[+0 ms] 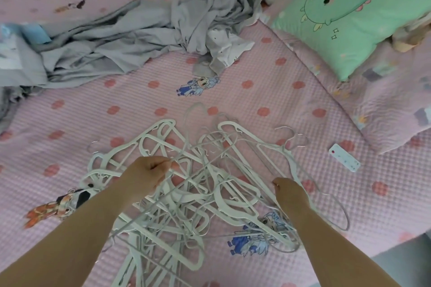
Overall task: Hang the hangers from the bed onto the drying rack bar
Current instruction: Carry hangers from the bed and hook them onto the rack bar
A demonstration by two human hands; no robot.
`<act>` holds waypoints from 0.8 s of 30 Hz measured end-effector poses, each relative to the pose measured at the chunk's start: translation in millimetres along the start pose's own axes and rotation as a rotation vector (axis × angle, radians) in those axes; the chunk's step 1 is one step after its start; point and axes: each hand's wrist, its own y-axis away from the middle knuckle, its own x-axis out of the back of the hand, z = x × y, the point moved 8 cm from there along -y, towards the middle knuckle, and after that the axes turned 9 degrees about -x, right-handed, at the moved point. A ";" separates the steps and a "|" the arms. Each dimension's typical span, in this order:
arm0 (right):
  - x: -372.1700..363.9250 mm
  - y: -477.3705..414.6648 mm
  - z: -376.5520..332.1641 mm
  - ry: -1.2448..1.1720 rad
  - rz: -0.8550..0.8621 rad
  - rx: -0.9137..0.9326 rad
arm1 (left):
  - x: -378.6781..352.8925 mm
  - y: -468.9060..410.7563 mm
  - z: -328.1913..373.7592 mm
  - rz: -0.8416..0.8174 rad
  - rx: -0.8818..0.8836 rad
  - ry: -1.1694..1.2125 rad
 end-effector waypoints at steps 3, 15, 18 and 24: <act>12.9 -4.2 1.7 -0.035 0.029 0.016 | 1.1 -3.0 6.5 -0.026 -0.013 -0.080; 12.3 7.3 1.6 -0.010 -0.080 -0.028 | 30.5 26.0 28.2 0.057 -0.002 0.052; 28.0 25.1 -1.6 -0.114 -0.087 -0.024 | 32.8 39.0 45.9 -0.004 -0.041 0.043; 139.8 97.0 5.6 -0.546 0.343 0.145 | 2.2 63.7 106.6 -0.232 -0.236 -0.028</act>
